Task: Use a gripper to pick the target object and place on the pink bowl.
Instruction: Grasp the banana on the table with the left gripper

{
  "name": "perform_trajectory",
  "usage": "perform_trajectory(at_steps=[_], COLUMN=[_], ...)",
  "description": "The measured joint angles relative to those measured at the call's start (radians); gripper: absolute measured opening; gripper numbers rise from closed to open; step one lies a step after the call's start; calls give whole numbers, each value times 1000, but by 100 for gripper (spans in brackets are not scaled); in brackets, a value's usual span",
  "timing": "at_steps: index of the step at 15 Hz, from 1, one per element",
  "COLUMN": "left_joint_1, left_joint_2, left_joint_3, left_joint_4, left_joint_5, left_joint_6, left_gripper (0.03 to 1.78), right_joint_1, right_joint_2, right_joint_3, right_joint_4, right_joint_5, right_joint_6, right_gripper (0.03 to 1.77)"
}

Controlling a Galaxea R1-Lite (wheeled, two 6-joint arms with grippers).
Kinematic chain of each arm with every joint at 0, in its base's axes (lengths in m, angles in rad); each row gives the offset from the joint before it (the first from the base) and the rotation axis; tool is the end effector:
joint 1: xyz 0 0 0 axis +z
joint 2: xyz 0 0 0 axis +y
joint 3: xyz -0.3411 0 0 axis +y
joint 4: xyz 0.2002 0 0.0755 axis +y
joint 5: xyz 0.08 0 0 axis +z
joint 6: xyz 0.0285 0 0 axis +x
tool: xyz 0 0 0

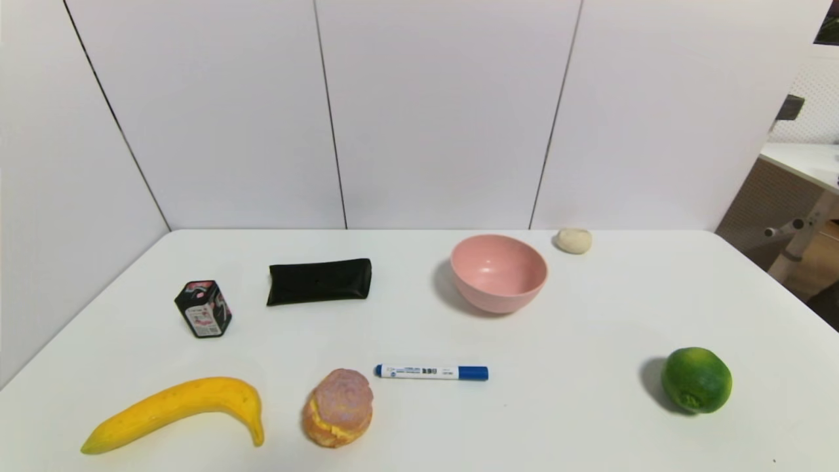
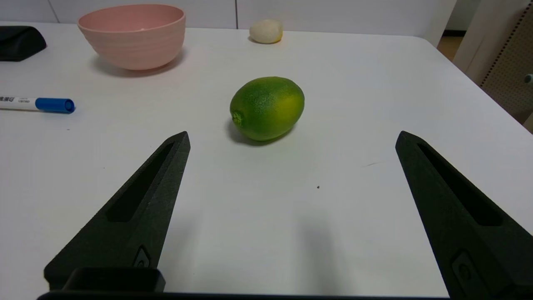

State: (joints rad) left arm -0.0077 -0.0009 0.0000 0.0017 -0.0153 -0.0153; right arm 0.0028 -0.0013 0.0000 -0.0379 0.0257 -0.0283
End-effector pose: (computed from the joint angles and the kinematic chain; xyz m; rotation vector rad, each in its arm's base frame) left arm -0.0325 -0.0002 0.0753 -0.0153 0.0010 -0.0230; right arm -0.0326 0.0006 0.0796 -0.0287 -0.0396 0.0279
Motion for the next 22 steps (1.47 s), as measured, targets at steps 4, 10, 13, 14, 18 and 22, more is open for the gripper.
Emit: perform_trajectory(at_steps=[4,10,13,14,18,22], left_joint_1=[0,0,0,0,1,1], left_joint_2=[0,0,0,0,6,126], left_joint_3=[0,0,0,0,-23,-222], left_joint_4=[0,0,0,0,31,161], left_joint_5=[0,0,0,0,18,-2], left_joint_6=[0,0,0,0,-51,-24], left_gripper=[169,169,169,169,169,169], right_joint_1=[0,0,0,0,0,0], right_joint_2=[0,0,0,0,0,0], right_joint_3=[0,0,0,0,0,0], right_joint_4=[0,0,0,0,0,0], right_joint_5=[0,0,0,0,0,0], right_joint_6=[0,0,0,0,0,0], right_gripper=[171,171,171,171,171,171])
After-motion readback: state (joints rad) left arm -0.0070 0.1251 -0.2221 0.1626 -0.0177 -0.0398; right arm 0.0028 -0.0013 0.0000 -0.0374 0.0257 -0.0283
